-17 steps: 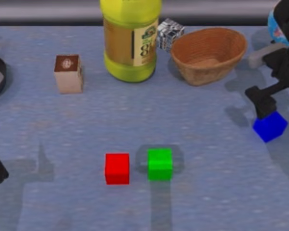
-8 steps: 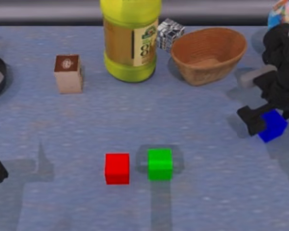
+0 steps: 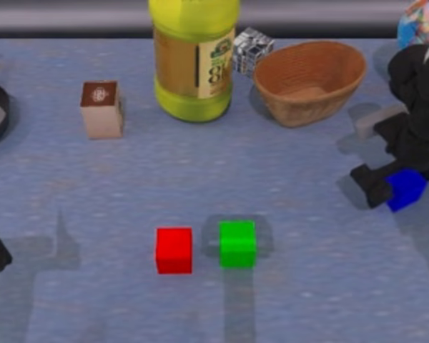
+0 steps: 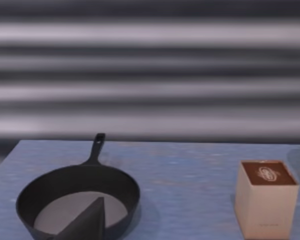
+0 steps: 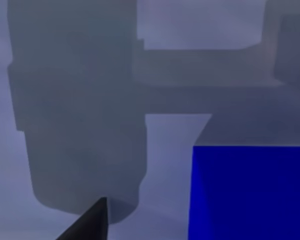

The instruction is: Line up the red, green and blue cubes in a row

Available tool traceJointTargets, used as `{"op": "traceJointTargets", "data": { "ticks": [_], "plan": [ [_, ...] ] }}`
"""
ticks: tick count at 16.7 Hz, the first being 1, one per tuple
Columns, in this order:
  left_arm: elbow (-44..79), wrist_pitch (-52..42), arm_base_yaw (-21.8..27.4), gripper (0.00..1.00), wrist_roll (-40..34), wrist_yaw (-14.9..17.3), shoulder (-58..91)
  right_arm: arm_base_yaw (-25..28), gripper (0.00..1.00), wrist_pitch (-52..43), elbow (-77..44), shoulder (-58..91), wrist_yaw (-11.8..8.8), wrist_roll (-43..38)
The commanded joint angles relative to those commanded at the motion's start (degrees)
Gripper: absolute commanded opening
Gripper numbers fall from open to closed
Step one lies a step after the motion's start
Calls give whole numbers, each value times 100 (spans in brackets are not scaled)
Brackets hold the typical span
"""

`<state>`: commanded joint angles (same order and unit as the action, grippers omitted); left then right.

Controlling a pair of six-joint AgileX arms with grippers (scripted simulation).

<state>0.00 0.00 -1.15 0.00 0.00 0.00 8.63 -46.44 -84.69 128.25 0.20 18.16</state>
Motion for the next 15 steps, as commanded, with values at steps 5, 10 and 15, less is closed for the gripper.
{"op": "traceJointTargets", "data": {
  "ticks": [5, 10, 15],
  "plan": [
    [0, 0, 0, 100, 0, 0, 0, 0, 47, 0, 0, 0, 0, 0],
    [0, 0, 0, 100, 0, 0, 0, 0, 10, 0, 0, 0, 0, 0],
    [0, 0, 0, 100, 0, 0, 0, 0, 0, 0, 0, 0, 0, 0]
  ]
}}
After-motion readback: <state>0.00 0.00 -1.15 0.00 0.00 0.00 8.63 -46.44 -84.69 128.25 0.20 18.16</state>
